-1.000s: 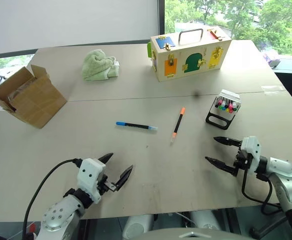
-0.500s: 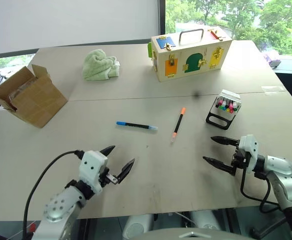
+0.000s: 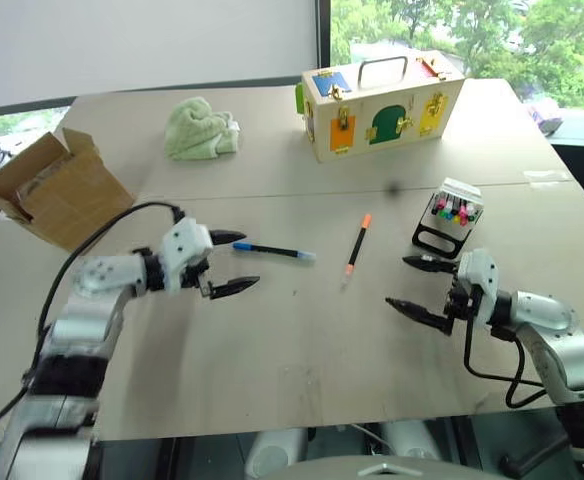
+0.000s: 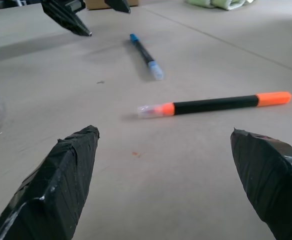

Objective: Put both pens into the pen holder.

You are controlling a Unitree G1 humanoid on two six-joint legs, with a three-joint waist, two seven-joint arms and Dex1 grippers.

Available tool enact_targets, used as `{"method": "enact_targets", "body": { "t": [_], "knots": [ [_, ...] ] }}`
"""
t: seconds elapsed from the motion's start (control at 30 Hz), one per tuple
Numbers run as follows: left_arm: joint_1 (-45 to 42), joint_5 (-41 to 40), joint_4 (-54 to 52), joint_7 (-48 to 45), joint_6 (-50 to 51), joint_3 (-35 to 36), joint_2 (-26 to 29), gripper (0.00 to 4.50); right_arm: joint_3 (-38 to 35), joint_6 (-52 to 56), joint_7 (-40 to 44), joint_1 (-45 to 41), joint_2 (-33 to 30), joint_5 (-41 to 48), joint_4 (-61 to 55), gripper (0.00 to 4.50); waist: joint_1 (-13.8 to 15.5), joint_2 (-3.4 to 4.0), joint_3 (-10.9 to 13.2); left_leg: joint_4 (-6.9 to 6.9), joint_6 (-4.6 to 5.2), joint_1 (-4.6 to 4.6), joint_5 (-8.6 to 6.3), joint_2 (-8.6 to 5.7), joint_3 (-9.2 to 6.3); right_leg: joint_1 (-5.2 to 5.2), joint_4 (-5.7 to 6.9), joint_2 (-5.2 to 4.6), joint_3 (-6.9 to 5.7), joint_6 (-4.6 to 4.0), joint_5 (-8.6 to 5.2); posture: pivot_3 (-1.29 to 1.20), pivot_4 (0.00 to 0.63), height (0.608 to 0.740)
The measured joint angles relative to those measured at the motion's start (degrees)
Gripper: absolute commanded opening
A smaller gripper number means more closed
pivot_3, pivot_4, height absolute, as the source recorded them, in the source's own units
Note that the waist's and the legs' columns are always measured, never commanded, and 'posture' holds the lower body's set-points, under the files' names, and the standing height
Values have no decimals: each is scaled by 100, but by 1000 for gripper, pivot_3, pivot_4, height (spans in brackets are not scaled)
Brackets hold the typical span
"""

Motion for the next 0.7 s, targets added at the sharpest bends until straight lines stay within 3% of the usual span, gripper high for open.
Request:
{"method": "enact_targets", "body": {
  "t": [0.17, 0.37, 0.43, 0.6, 0.7],
  "knots": [
    [-1515, 775, 2515, -830, -1095, -612, -258, 4500, -174, 594, -403, 236, -188, 83, -790, 4474, -97, -4, 1, 15, -3, -51, 3, 0, -6, -39, 8, 5, -11, 0, 0, 0, 150, 740],
    [-2649, 1334, 4220, -1130, -1679, -830, -453, 4500, -327, 964, -828, 736, -194, 158, -1276, 4474, -195, -19, 2, 20, -1, -53, 3, -3, -6, -39, 10, 6, -10, 3, -1, 0, 150, 740],
    [-2822, 1479, 4557, -1247, -1730, -882, -479, 3857, -352, 1014, -961, 852, -176, 160, -1360, 4500, -243, -20, 1, 23, -1, -53, 3, -2, -8, -39, 15, 6, -11, 3, -1, 0, 150, 740],
    [-3074, 1763, 4892, -1452, -1881, -952, -483, 1454, -358, 1083, -1142, 873, -132, 194, -1539, 4500, -305, -20, 0, 38, 0, -46, 3, -1, -7, -39, 38, 9, -7, 4, -2, 0, 150, 740],
    [-3069, 1764, 4909, -1592, -1882, -963, -483, 304, -358, 1095, -1146, 874, -132, 224, -1539, 4500, -303, -20, 0, 54, 1, -46, 2, -1, -6, -39, 55, 9, -6, 7, -4, 0, 150, 740]
  ]
}}
